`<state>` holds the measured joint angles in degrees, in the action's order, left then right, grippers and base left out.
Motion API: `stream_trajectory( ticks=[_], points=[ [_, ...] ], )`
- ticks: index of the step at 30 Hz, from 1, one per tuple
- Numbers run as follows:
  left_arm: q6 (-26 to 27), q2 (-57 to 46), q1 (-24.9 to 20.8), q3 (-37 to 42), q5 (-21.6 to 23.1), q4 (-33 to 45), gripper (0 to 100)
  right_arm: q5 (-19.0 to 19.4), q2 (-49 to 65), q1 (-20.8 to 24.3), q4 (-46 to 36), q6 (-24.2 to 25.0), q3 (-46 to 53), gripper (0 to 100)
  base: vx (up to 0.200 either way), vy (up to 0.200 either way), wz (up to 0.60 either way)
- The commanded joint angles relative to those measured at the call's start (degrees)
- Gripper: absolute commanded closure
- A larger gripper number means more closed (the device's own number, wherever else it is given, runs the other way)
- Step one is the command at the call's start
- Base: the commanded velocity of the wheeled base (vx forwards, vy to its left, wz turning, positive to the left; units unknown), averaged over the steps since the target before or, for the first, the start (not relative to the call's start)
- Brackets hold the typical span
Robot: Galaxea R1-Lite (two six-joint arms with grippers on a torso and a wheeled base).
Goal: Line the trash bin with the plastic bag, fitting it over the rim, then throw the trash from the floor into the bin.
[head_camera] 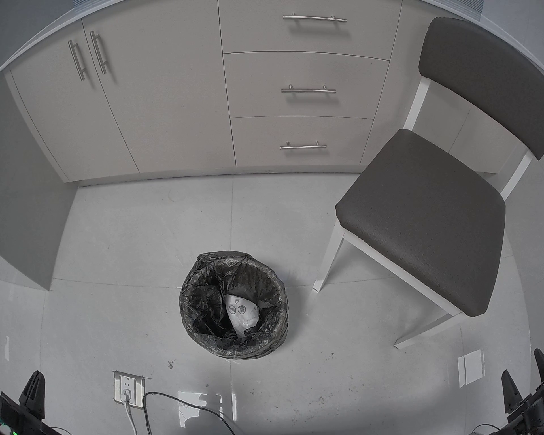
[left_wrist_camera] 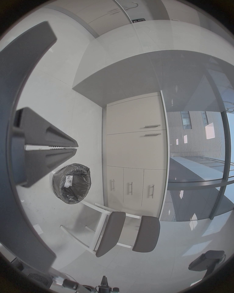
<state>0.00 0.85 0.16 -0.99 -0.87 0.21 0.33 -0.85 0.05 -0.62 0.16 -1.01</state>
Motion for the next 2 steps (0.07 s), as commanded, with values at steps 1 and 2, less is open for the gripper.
stream_trajectory(
  ticks=[1,2],
  points=[
    [0.0,-0.9,0.0,1.0,0.0,0.0,100,0.0,0.9,0.0,0.0,0.0,0.6,0,0.0,0.0,0.0],
    [0.0,-0.9,0.0,1.0,0.0,0.0,100,0.0,0.9,0.0,0.0,0.0,0.6,0,0.0,0.0,0.0]
  ],
)
